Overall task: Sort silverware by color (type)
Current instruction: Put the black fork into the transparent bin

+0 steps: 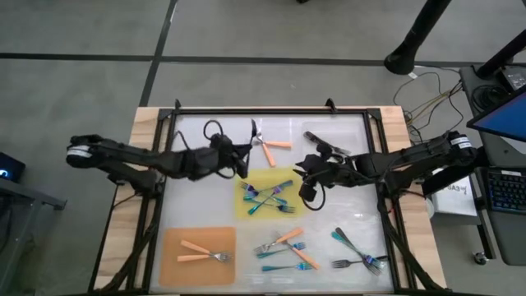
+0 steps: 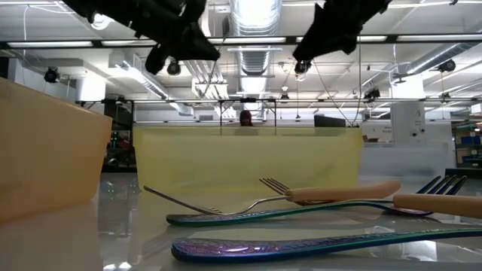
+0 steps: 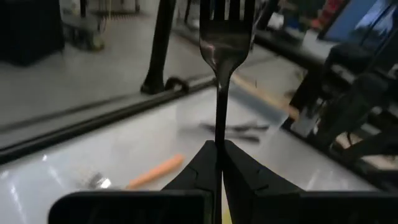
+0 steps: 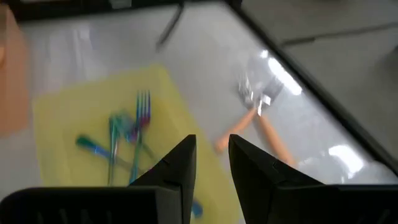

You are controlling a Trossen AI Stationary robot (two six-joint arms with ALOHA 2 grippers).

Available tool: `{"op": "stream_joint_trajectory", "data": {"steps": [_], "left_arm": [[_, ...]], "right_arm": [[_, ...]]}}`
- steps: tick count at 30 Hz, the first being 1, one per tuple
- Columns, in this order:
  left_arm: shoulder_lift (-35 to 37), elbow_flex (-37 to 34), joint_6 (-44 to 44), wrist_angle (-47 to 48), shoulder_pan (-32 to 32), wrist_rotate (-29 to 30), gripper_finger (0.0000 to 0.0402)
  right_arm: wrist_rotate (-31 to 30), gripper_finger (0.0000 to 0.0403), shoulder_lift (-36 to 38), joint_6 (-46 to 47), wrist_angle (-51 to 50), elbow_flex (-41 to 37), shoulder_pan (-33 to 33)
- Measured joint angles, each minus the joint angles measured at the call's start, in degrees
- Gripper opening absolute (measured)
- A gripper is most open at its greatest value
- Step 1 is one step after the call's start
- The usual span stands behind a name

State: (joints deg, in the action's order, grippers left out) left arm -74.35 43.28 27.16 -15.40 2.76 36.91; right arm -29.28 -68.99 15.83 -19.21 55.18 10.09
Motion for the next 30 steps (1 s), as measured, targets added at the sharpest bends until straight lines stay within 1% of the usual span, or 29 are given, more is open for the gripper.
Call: {"op": "stream_joint_trajectory", "data": {"steps": [4, 7, 10, 14, 16, 20, 23, 26, 30], "left_arm": [[-6.74, 0.03, -1.60, -10.63, 1.61, 1.50, 0.0000], [-12.03, 0.03, -1.77, -18.77, 1.65, 1.68, 0.0000], [-16.82, 0.05, -2.12, -25.38, 1.65, 1.61, 0.0000], [-21.51, 0.05, -2.01, -32.49, 1.90, 1.60, 0.0000], [-23.16, 0.05, -1.97, -34.95, 1.95, 1.54, 0.0000], [-25.38, 0.09, -1.79, -38.61, 2.06, 1.50, 0.0000], [-26.71, 0.66, -1.84, -38.84, 2.25, 1.53, 0.0000], [-28.04, 1.76, -2.48, -38.96, 2.45, 1.46, 0.0000], [-29.53, 3.03, -2.67, -38.80, 2.44, 1.50, 0.0000]], "right_arm": [[-3.12, 0.0086, 0.00, -3.52, 9.06, -1.90, 0.00], [-3.87, 0.0086, 0.00, -5.44, 14.10, -2.33, 0.00], [-5.34, 0.0086, 0.00, -7.33, 17.37, -2.36, 0.00], [-10.46, 0.0086, 0.00, -9.06, 19.46, -2.36, -0.18], [-11.48, 0.0086, -0.01, -8.97, 19.57, -2.36, -0.66], [-11.38, 0.0086, -1.01, -8.65, 19.50, -2.36, -2.03], [-11.29, 0.0088, -2.64, -9.02, 19.65, -2.38, -3.06], [-11.08, 0.0101, -4.44, -9.42, 21.37, -2.38, -4.02], [-10.80, 0.0129, -5.93, -10.74, 22.87, -2.16, -5.11]]}}
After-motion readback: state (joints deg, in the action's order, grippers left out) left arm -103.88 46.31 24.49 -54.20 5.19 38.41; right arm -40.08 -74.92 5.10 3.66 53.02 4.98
